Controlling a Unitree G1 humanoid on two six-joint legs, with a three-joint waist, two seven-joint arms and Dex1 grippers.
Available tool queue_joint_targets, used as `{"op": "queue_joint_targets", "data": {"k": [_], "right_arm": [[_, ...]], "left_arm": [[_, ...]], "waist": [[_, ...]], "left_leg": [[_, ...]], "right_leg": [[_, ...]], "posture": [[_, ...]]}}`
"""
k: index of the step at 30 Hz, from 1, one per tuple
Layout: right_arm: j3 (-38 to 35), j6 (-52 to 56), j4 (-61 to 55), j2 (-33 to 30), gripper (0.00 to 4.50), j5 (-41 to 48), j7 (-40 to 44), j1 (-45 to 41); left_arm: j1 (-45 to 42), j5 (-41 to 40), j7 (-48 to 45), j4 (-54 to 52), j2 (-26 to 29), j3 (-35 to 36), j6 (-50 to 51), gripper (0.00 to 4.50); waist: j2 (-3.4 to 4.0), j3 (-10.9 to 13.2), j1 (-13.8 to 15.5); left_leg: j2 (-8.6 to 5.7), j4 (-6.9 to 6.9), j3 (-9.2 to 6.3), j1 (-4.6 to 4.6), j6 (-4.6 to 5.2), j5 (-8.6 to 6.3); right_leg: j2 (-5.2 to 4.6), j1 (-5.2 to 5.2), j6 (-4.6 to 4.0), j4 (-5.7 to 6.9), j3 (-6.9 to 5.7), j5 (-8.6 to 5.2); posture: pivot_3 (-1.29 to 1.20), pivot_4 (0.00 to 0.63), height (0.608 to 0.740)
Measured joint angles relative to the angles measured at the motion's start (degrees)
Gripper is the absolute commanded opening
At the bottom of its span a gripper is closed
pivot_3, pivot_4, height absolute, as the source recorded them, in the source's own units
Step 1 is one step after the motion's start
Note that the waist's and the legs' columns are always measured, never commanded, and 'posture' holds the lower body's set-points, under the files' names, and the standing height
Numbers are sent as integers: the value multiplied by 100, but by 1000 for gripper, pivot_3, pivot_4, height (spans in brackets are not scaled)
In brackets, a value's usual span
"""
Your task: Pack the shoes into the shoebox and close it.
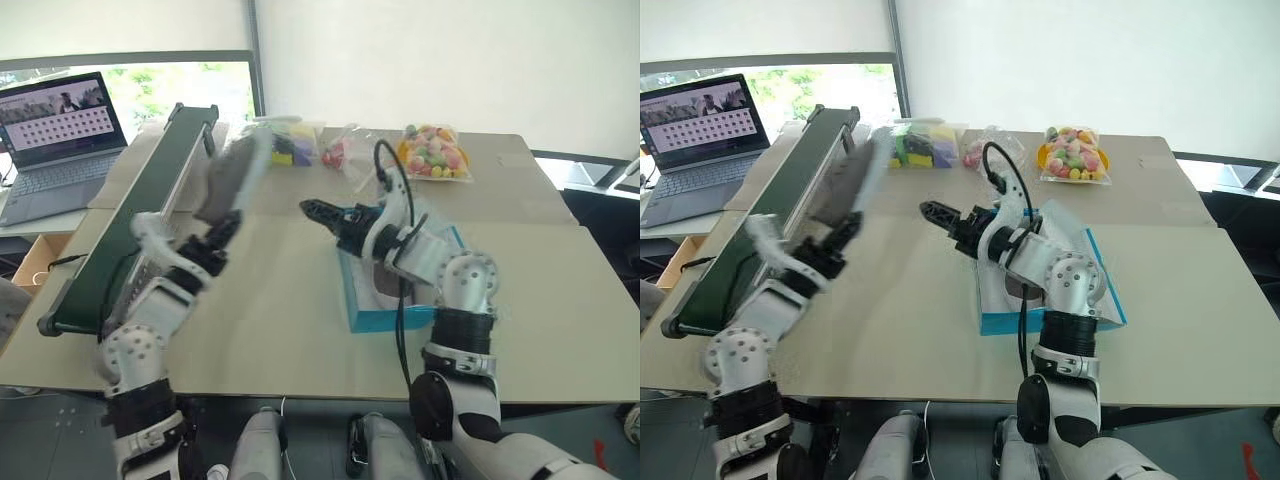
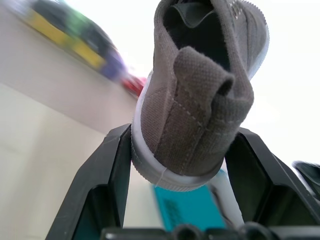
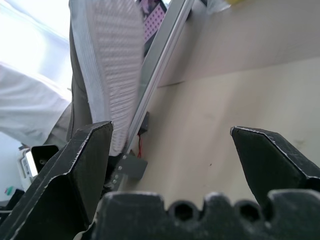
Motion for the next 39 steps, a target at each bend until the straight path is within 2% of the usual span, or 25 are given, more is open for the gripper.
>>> {"op": "queue_joint_targets", "data": {"k": [7, 11, 12, 13, 22, 27, 31, 32, 34, 35, 39], "right_arm": [[-97, 11, -3, -42, 4500, 182, -354, -210], [-111, -124, 0, -51, 4500, 144, -494, -210], [-111, -170, 0, -47, 3984, 143, -528, -210], [-106, -203, 0, -43, 3871, 139, -575, -210], [133, -253, -14, -45, 865, 79, -748, -154], [214, -354, -18, -70, 865, 88, -711, -149], [-12, -413, -17, 83, 865, 336, -831, -149], [-64, -416, -16, 93, 815, 428, -877, -149], [-186, -486, -14, 96, 815, 550, -977, -149], [-304, -644, -14, 96, 815, 615, -1056, -151], [-343, -1025, 76, -277, 815, 449, -1180, -240]], "left_arm": [[115, -79, 71, -252, -176, -796, 139, 2409], [143, -76, 73, -255, -157, -937, 137, 2409], [146, -72, 73, -255, -135, -951, 137, 2403], [145, -59, 73, -254, -94, -956, 132, 2403], [140, 276, 0, -167, 162, -1053, 96, 2403], [139, 416, -56, -169, 163, -1121, 10, 2403], [104, 656, -227, -196, 249, -1281, -257, 2403], [104, 710, -280, -201, 251, -1315, -319, 3315], [110, 753, -416, -224, 316, -1416, -372, 3962], [132, 835, -507, -246, 390, -1523, -380, 4426], [273, 1263, -825, -317, 669, -1928, -530, 4481]], "waist": [[1, 0, -114], [1, 0, -147], [1, 0, -152], [1, 0, -156], [2, 1, -168], [2, 1, -170], [3, 1, -168], [4, 2, -168], [4, 2, -163], [6, 3, -154], [21, 12, -157]], "left_leg": [[11, -1, -19, 9, -20, -12], [10, -1, -18, 7, -1, 0], [10, -1, -18, 7, -1, 0], [10, -1, -18, 7, -1, 0], [10, -1, -19, 6, -21, -13], [10, -2, -20, 5, -23, -14], [10, -3, -19, 5, -24, -14], [10, -4, -19, 5, -26, -15], [10, -3, -19, 4, -29, -18], [9, -3, -19, 4, -33, -20], [9, -4, -15, 3, -39, -24]], "right_leg": [[20, 0, -1, 8, -3, 0], [19, 0, -1, 5, 0, 0], [19, 0, -1, 4, 0, 0], [19, 0, -1, 4, 0, 0], [18, -2, -1, 3, 0, 0], [18, -2, -2, 1, 0, 0], [19, -3, -2, 1, 0, 0], [19, -3, -2, 1, 0, 0], [18, -3, -2, -1, 0, 0], [17, -3, -2, -1, 0, 0], [16, -6, -3, -4, 2, -1]], "posture": [[0, 150, 681], [0, 150, 681], [0, 150, 681], [0, 150, 681], [0, 150, 681], [0, 150, 681], [0, 150, 681], [0, 150, 681], [0, 150, 681], [0, 150, 681], [0, 150, 681]]}}
